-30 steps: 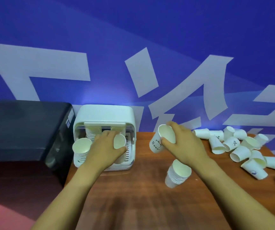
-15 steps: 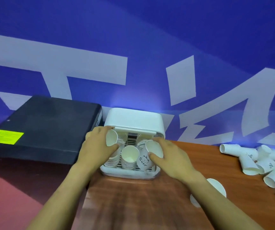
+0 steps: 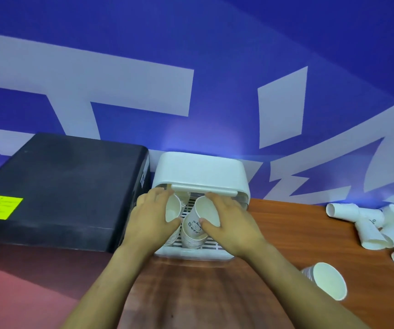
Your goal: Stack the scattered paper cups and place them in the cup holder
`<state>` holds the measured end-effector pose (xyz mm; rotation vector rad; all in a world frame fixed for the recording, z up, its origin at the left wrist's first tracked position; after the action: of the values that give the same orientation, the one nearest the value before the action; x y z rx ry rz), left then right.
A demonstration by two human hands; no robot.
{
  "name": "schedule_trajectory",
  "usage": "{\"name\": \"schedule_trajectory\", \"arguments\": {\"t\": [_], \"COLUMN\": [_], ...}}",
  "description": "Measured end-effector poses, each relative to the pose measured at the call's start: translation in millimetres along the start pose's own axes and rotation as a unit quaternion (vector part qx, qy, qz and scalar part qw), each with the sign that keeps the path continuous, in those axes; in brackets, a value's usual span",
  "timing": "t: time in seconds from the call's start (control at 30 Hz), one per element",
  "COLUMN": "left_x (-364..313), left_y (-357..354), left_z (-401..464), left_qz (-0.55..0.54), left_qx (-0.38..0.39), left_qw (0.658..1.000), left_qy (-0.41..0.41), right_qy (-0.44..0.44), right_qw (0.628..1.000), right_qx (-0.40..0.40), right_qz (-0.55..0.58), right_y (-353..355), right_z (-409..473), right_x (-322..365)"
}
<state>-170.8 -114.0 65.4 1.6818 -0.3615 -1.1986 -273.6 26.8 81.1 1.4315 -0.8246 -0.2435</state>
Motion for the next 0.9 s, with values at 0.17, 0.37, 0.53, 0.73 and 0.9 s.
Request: {"name": "schedule_trajectory", "arguments": {"t": [0.17, 0.37, 0.53, 0.73, 0.9], "left_x": [9.6, 15.3, 20.5, 29.7, 23.9], "left_y": [-13.6, -20.5, -34.6, -53.9, -47.6], "left_z": [1.9, 1.5, -2.4, -4.6, -5.8], "left_qz": [-0.004, -0.016, -0.011, 0.017, 0.023], "left_qx": [0.016, -0.001, 0.012, 0.07, 0.078], "left_qw": [1.0, 1.0, 1.0, 0.997, 0.996], "left_qy": [0.011, 0.016, 0.021, 0.033, 0.037], "right_qy": [0.006, 0.004, -0.006, -0.014, -0.017], "right_qw": [1.0, 0.999, 1.0, 0.996, 0.991], "right_qx": [0.018, 0.027, 0.024, 0.086, 0.124], "right_qz": [-0.022, -0.022, -0.014, -0.036, -0.038], "right_y": [-12.1, -23.2, -31.3, -58.7, -66.6], "right_z": [5.3, 9.2, 12.2, 10.4, 3.9], "right_x": [-0.1, -3.9, -7.5, -13.1, -19.0]}}
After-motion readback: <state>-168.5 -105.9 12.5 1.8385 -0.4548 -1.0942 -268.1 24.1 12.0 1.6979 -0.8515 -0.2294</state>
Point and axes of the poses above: each hand's wrist, its own z-axis towards the middle knuckle, its own y-axis out of the back of the hand, x = y × z, the point moved 7 cm from there along z, towards the middle knuckle, and after that the axes turned 2 degrees about x, right-handed, at the moved point
